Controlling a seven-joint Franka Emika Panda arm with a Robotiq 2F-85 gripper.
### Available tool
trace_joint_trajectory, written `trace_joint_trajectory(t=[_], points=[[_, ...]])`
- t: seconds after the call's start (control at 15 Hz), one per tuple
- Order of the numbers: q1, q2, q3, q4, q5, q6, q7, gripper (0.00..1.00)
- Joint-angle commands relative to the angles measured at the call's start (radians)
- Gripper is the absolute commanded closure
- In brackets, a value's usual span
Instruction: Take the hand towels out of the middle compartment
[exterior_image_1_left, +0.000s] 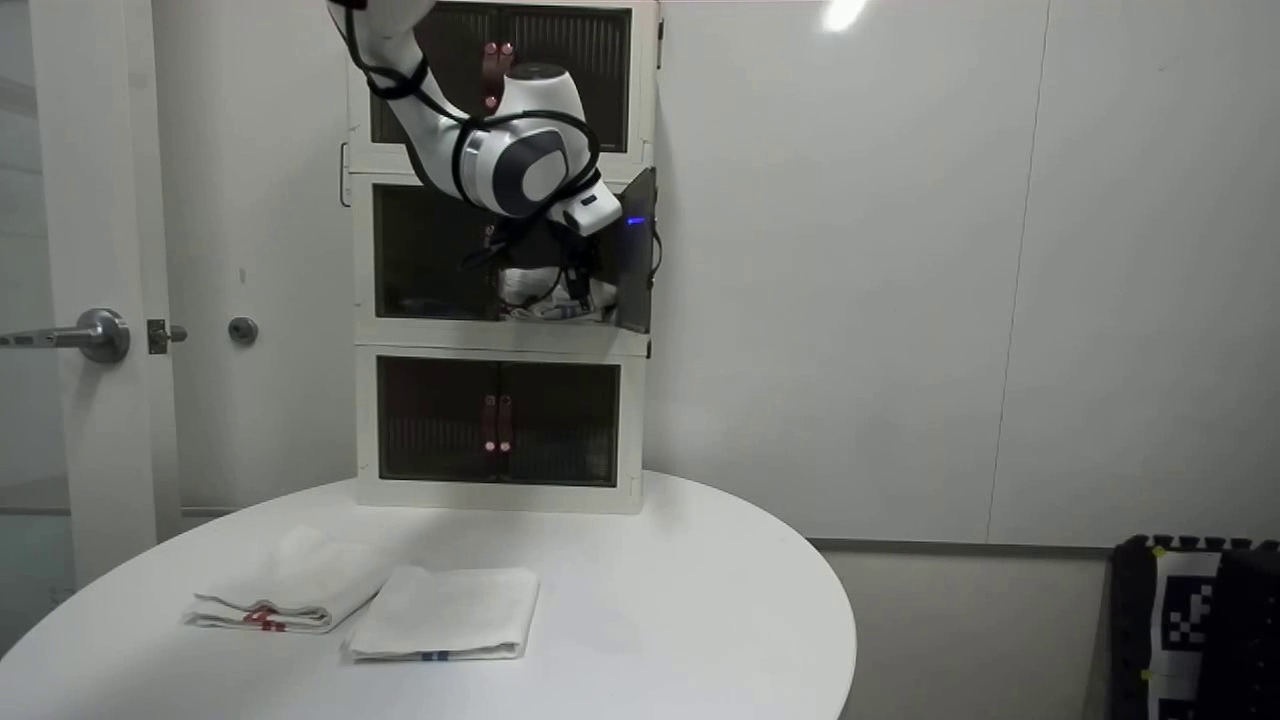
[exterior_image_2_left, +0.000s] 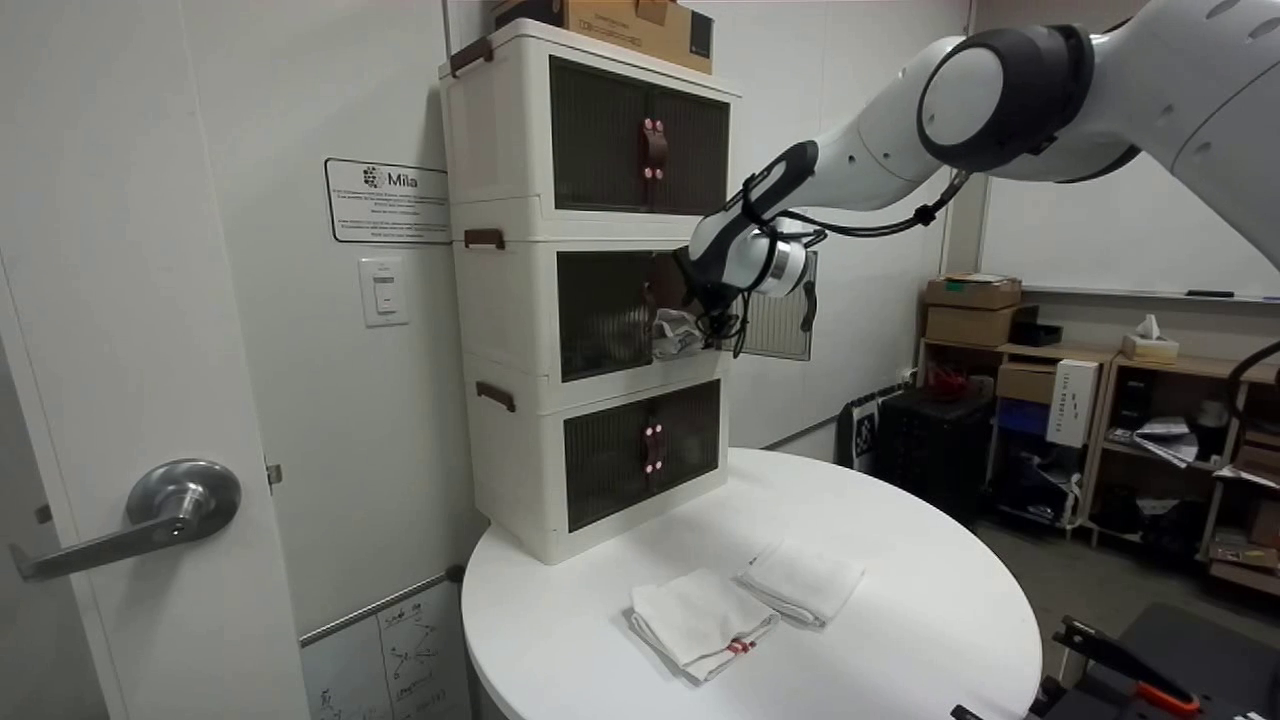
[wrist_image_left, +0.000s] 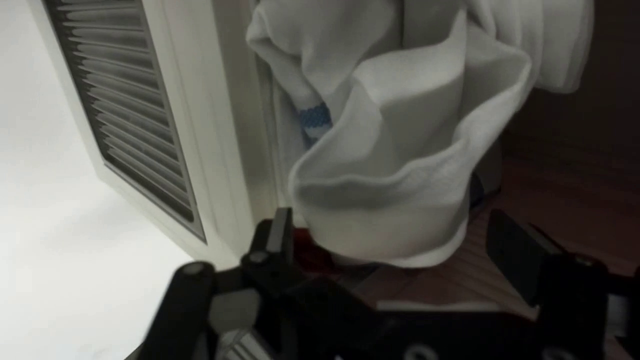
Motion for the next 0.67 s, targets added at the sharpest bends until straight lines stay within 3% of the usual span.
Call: trace_joint_trajectory(t=[0.0, 0.47, 0.6], points=[[0.008, 0.075, -0.025, 0.114, 0.035, -0.049, -0.036, 0.34], [0.015, 0.148, -0.031, 0.205, 0.028, -0.064, -0.037, 0.88], [0.019, 0.151, -0.035, 0.216, 0.027, -0.064, -0.033, 0.92]])
